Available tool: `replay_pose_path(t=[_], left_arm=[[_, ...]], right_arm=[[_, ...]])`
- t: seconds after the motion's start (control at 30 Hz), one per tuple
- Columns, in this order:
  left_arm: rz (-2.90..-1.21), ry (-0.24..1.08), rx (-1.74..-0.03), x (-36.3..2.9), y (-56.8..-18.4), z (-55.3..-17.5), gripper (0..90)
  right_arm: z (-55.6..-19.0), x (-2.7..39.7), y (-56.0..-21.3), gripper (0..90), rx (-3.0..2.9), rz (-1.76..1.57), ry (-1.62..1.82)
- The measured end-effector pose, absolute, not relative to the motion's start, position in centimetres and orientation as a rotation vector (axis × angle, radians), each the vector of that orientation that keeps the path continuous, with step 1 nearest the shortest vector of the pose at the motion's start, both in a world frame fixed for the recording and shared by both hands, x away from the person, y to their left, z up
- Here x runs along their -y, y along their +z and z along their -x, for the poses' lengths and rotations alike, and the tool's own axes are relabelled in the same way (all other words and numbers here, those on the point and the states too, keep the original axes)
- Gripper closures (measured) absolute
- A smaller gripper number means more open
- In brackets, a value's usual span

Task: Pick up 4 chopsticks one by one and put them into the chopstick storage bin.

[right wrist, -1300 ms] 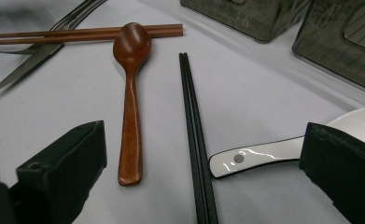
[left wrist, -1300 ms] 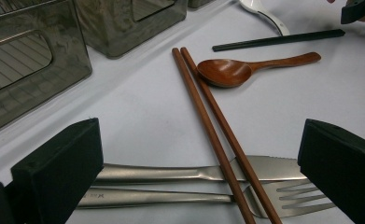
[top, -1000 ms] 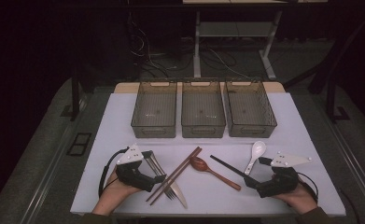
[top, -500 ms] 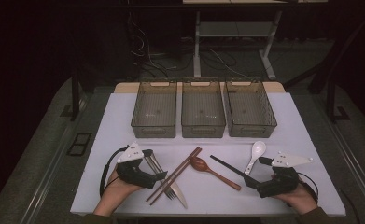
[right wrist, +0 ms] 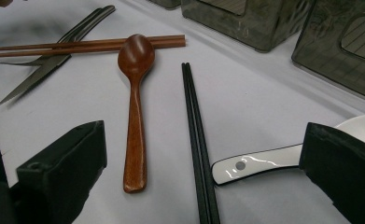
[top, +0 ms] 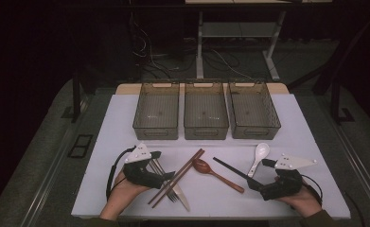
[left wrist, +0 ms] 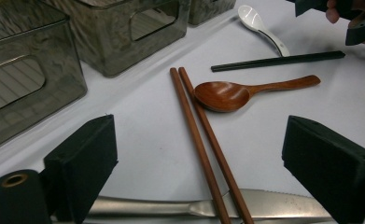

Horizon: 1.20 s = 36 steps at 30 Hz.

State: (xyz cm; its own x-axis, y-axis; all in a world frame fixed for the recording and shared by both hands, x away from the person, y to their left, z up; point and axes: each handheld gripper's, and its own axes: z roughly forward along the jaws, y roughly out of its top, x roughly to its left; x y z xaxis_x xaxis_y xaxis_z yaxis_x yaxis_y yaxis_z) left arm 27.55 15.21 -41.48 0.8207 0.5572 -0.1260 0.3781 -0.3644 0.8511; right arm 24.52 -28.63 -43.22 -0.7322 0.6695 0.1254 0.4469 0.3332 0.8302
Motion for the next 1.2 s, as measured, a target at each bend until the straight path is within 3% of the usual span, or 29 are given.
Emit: replay_pose_path(t=[0.63, 1.2], left_arm=[[-2.019, 0.191, -0.708, -13.6, -41.9, -27.8, 24.0], [-2.081, 0.199, -0.684, -12.0, -42.5, -27.8, 50.6]], right_arm=[[-24.6, 28.7, -43.2, 0.7, -2.358, -1.018, 1.354], [-24.6, 28.7, -43.2, 0.7, -2.355, -1.022, 1.349]])
